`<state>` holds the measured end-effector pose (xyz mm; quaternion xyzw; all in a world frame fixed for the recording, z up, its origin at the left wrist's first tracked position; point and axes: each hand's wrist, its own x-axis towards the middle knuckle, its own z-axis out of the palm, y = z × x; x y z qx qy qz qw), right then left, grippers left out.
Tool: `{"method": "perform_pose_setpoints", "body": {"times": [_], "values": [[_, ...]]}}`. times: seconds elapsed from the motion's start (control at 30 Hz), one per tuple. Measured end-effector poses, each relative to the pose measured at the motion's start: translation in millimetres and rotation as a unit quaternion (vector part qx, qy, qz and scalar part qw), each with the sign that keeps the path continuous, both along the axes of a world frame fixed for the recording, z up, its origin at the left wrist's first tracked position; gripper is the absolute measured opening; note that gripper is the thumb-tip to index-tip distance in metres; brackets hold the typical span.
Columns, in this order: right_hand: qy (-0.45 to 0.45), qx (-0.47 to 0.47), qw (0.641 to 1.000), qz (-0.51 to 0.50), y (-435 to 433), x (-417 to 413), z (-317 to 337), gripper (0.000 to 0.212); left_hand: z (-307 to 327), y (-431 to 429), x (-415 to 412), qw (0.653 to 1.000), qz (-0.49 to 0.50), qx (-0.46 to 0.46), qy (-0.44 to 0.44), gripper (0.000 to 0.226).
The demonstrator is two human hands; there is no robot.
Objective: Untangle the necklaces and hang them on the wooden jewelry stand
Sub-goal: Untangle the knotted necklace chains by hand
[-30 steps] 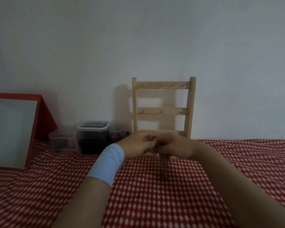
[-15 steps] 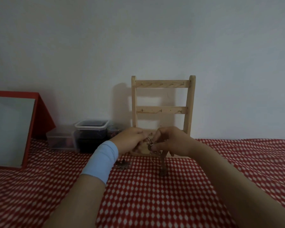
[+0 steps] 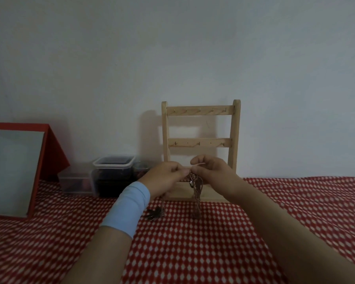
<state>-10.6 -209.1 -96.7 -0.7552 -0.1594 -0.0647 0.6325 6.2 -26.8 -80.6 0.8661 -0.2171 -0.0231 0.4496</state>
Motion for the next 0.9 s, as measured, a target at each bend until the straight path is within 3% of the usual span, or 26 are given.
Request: {"method": "perform_pose_setpoints", "body": {"times": [0.23, 0.43, 0.63, 0.83, 0.9], "values": [[0.008, -0.014, 1.000, 0.026, -1, -5, 2, 0.016, 4, -10, -1, 0.998, 0.008, -0.054, 0.006, 0.034], [0.007, 0.014, 1.000, 0.004, -7, -7, 10, 0.013, 24, -19, 9, 0.999, 0.018, 0.018, -0.038, 0.043], [0.006, 0.044, 0.999, -0.024, -17, -5, 11, 0.019, 33, -17, 12, 0.996, -0.040, 0.068, 0.038, 0.036], [0.010, 0.090, 0.995, -0.049, -9, 0, 4, 0.012, 15, -13, 19, 0.998, -0.038, 0.041, -0.038, 0.023], [0.013, 0.105, 0.992, -0.072, -7, 0, 3, 0.007, 14, -12, 17, 0.999, -0.040, -0.008, -0.029, 0.019]]}}
